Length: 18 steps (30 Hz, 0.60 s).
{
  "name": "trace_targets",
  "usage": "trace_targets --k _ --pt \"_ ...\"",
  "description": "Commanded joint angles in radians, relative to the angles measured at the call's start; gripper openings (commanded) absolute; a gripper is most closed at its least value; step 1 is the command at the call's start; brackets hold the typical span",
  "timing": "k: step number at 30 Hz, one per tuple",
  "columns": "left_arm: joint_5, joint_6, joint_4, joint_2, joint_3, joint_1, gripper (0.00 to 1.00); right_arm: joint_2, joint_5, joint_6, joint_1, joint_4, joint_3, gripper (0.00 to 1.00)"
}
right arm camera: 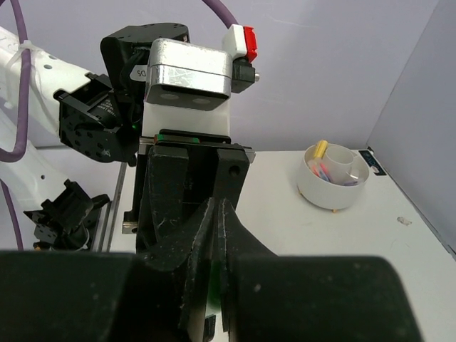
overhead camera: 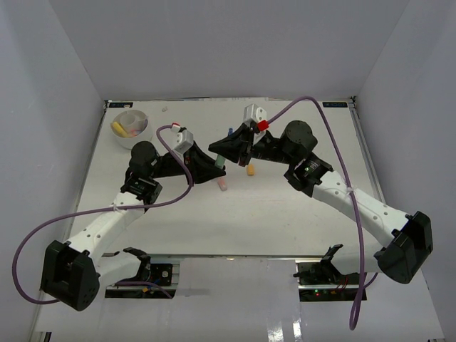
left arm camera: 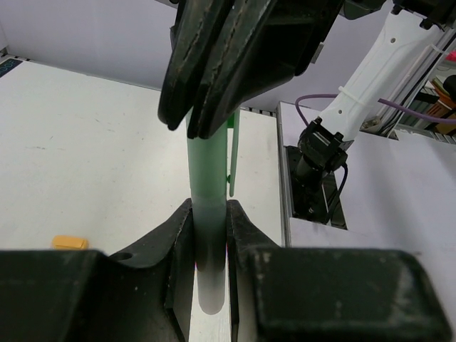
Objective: Sort the stationery into containers
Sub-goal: Close the pen cap on the pen.
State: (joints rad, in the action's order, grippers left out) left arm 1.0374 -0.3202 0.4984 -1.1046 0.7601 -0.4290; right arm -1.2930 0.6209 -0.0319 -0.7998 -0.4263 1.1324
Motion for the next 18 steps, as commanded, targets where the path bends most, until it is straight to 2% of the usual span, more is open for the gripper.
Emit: trace_targets --k 1,9,14,18 --pt "-0.068 0.020 0.146 0.098 0.035 0.003 0.00 -0.048 0.056 -0.007 -0.035 0.314 -0.030 0.11" --pt "-0.094 0.067 -0.066 0.167 -0.102 0.003 0.00 -0.020 -0.045 0.009 -0.030 0.290 0.052 0.43" --pt "-0.201 0.067 -0.168 0.199 -0.169 0.003 0.00 0.023 -0.133 0.021 -0.003 0.291 0.136 0.61" --pt "-0.313 0.058 -0.222 0.218 -0.191 0.003 0.00 0.063 -0.217 0.027 0.014 0.299 0.130 0.77"
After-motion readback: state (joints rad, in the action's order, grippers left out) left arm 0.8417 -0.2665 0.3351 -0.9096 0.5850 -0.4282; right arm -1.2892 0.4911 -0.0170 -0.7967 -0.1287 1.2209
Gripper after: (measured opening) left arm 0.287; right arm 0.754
